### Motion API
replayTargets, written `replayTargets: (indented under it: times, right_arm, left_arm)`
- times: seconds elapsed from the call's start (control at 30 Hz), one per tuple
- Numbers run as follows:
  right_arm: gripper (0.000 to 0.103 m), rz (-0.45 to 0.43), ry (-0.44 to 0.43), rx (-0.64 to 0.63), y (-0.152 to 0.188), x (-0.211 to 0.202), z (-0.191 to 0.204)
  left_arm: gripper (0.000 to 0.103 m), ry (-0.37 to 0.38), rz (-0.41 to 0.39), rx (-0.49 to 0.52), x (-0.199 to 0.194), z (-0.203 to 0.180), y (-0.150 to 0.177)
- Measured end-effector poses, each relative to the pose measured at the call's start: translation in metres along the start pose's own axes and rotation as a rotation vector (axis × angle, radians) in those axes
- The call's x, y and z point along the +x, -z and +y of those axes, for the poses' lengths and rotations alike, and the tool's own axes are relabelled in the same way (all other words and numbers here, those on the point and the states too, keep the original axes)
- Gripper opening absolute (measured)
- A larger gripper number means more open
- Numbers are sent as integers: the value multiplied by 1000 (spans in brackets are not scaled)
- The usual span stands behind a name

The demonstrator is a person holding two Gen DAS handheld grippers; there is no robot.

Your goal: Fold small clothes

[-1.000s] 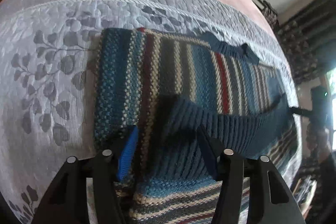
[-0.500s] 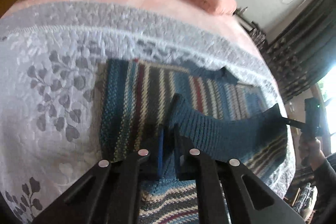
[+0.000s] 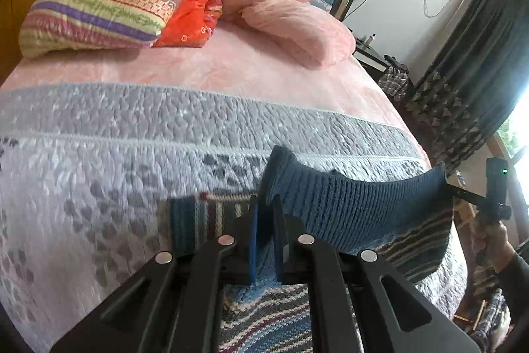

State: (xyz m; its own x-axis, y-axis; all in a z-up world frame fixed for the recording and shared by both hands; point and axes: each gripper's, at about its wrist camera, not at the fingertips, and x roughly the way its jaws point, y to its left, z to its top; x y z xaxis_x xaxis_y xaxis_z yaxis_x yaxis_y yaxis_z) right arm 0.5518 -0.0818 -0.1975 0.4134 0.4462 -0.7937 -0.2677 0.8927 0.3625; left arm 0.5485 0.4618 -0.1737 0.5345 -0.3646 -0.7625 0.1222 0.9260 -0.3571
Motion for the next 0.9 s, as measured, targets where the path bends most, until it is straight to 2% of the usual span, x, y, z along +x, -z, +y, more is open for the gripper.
replayTargets:
  times: [0.23, 0.4, 0.67, 0.9]
  right_arm:
    - [7, 3, 76, -27, -35, 31, 2]
    - [7, 45, 134, -22, -47, 69, -5]
    - [7, 102, 175, 23, -52, 122, -29]
    - [7, 191, 193, 98, -39, 172, -55]
  left_arm:
    - [7, -67, 22, -16, 34, 12, -30]
    - [7, -127, 69, -25, 75, 22, -40]
    - [7, -180, 148, -54, 137, 40, -44]
    - [8, -210, 246, -105, 187, 62, -25]
